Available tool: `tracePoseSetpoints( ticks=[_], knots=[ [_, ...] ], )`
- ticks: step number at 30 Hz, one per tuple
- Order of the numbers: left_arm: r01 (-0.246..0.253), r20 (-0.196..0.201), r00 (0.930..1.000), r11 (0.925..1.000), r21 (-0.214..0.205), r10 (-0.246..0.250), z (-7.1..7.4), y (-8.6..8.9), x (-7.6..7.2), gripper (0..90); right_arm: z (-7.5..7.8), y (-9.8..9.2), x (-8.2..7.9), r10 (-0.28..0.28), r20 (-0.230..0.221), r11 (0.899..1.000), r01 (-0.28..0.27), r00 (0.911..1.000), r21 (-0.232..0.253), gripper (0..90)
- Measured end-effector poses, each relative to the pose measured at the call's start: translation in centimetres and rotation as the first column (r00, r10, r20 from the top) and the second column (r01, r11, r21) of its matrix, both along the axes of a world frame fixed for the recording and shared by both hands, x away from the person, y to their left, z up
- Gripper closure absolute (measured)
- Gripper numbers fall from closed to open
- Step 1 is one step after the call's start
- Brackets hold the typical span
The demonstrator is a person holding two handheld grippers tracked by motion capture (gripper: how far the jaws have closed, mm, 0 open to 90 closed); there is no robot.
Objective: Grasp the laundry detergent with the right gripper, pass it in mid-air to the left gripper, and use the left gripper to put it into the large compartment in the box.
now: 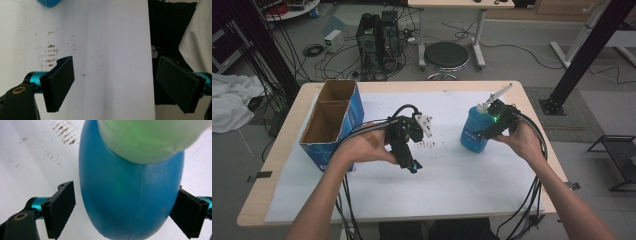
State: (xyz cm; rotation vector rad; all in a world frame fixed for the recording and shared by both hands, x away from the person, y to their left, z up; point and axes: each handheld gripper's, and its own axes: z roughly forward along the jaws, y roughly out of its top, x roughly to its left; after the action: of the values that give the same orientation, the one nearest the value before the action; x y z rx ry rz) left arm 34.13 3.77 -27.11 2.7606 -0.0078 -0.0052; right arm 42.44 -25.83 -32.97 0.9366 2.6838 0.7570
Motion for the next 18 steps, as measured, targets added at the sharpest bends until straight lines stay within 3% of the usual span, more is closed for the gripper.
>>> tracePoseSetpoints(
  ticks=[9, 16, 18],
  knots=[
    [-0.006, 0.003, 1.0, 1.0, -0.004, 0.006, -0.1, 0.0, -0.1, 14.9, -0.6, -0.8, -0.1, -0.055, 0.028, 0.998, 0.053, 0.9981, 0.043, 12.5],
    [0.009, 0.005, 0.9999, 0.9999, 0.009, -0.009, -0.1, -0.1, 0.0, 14.9, -1.1, -0.6, -0.1, -0.06, 0.016, 0.997, 0.06, 0.9981, 0.042, 12.5],
    [-0.001, 0.0, 1.0, 1.0, -0.003, 0.001, -0.2, -0.1, -0.1, 14.9, -1.2, -0.6, -0.1, -0.058, 0.018, 0.998, 0.057, 0.9981, 0.041, 12.5]
  ],
)
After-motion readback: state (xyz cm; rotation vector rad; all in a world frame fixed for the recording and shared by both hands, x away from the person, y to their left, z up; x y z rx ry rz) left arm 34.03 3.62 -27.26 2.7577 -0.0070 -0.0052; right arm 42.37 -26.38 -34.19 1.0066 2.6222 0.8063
